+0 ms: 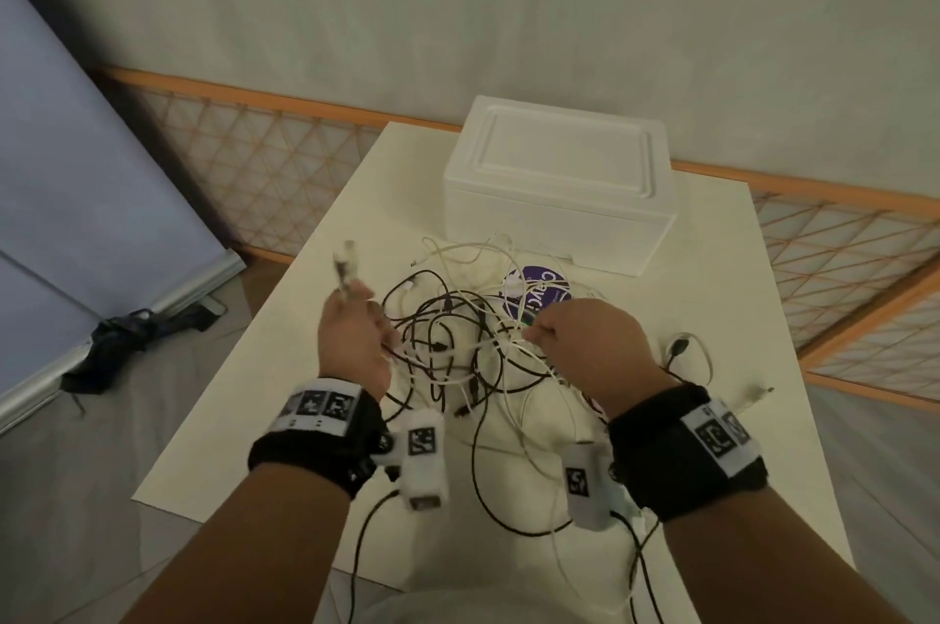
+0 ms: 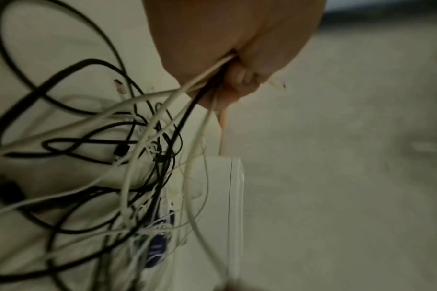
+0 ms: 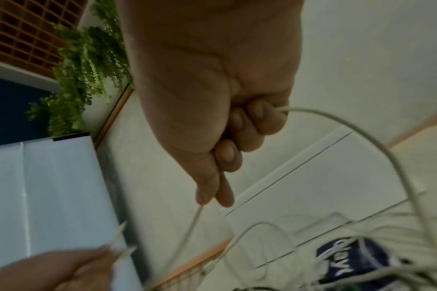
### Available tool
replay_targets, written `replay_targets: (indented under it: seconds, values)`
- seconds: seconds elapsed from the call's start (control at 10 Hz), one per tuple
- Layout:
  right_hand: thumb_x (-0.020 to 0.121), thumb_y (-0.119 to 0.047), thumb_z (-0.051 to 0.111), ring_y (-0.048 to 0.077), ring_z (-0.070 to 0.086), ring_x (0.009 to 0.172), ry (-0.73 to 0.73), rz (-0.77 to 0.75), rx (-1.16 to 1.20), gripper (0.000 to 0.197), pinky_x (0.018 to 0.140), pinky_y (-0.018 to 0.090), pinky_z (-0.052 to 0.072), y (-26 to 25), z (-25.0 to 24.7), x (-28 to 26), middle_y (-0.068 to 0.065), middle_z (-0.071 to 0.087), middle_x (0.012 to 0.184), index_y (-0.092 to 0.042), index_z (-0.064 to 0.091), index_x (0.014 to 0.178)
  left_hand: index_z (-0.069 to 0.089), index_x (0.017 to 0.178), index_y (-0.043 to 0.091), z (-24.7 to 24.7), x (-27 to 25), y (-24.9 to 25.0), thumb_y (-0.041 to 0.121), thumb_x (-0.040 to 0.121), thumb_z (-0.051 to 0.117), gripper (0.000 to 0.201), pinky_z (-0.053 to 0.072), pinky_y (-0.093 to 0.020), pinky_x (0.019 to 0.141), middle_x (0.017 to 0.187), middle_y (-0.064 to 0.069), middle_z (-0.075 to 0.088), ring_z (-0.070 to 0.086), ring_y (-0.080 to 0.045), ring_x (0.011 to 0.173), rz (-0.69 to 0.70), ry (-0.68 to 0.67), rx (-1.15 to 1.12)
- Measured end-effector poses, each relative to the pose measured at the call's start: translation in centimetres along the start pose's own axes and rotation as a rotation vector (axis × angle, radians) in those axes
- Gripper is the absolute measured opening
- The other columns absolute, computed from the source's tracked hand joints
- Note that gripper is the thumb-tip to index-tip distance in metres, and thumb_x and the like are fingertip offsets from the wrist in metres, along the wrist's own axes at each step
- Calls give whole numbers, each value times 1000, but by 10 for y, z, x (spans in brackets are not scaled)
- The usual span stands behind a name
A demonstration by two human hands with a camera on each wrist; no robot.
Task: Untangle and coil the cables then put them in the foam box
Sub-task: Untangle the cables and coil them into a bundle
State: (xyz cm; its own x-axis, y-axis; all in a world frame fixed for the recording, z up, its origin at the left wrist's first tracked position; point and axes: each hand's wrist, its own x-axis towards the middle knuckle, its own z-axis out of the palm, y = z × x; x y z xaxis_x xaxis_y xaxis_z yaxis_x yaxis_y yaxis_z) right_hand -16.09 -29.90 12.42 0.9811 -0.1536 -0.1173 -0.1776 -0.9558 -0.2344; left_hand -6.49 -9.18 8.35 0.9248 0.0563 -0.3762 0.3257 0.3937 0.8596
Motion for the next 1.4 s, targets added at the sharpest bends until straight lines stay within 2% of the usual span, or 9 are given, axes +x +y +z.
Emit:
replay_targets:
  seconds: [0.1, 0.2, 0.3, 0.5, 0.6, 0.8, 1.0, 1.3, 1.4]
  values:
    - [95, -34, 45, 22, 63, 83, 58, -105, -99, 24, 70, 33, 52, -36, 8, 4, -3, 59, 79, -22, 64, 89, 54, 87, 19, 27, -29, -20, 33, 99, 44, 22, 33, -26, 45, 63, 4, 62, 37, -13, 43, 152, -310, 567]
    - [93, -28, 46, 23, 63, 82, 84, -152, -82, 18, 64, 31, 48, -49, 9, 3, -4, 54, 74, -23, 63, 90, 51, 82, 15, 40, -48, -29, 28, 100, 40, 25, 34, -24, 48, 61, 2, 51, 41, -7, 43, 128, -461, 745]
    - [93, -53, 43, 17, 62, 84, 63, -93, -3, 37, 68, 31, 48, -30, 3, -4, -5, 65, 86, -24, 64, 91, 48, 75, 23, 20, -27, -19, 25, 100, 43, 25, 29, -26, 45, 59, 5, 44, 39, -10, 49, 132, -357, 769]
    - [92, -51, 48, 19, 59, 75, 117, 139, 6, 37, 65, 30, 46, 34, -19, -28, -5, 61, 71, -24, 61, 72, 43, 71, 28, -81, 59, 5, 35, 98, 41, 28, 48, -43, 73, 73, 1, 48, 50, -25, 81, 157, 53, 887]
    - [88, -50, 54, 19, 60, 79, 60, 254, 44, 29, 68, 30, 47, 50, -18, -38, -5, 65, 76, -28, 67, 74, 41, 69, 24, -110, 66, 13, 33, 100, 40, 32, 43, -33, 57, 70, -5, 47, 49, -26, 67, 104, 159, 891]
    - [80, -50, 63, 19, 60, 96, -96, 458, -128, 29, 77, 29, 48, 52, -6, -35, -2, 66, 97, -24, 69, 90, 47, 75, 19, -112, 64, 16, 37, 98, 43, 29, 41, -36, 59, 68, -8, 50, 47, -26, 60, 212, 29, 937]
    - [83, -35, 66, 27, 61, 85, 121, 637, -59, 17, 68, 30, 43, 72, -39, -64, 5, 68, 86, -24, 65, 70, 58, 100, -3, -178, 96, 55, 29, 98, 41, 36, 47, -54, 83, 98, -33, 60, 58, -50, 94, 201, 256, 1188]
    - [78, -38, 66, 21, 60, 98, 112, 504, 114, 14, 79, 30, 46, 30, 2, -46, -2, 67, 102, -31, 65, 91, 54, 104, -4, -158, 84, 56, 29, 103, 36, 38, 40, -50, 85, 107, -30, 59, 54, -49, 100, 328, 149, 1318]
    - [79, -29, 61, 18, 58, 87, 106, 349, 247, 14, 71, 29, 44, -15, 1, -36, -6, 61, 94, -26, 57, 92, 54, 104, -3, -131, 62, 70, 30, 102, 39, 36, 41, -49, 86, 103, -31, 59, 54, -48, 98, 523, 116, 1221]
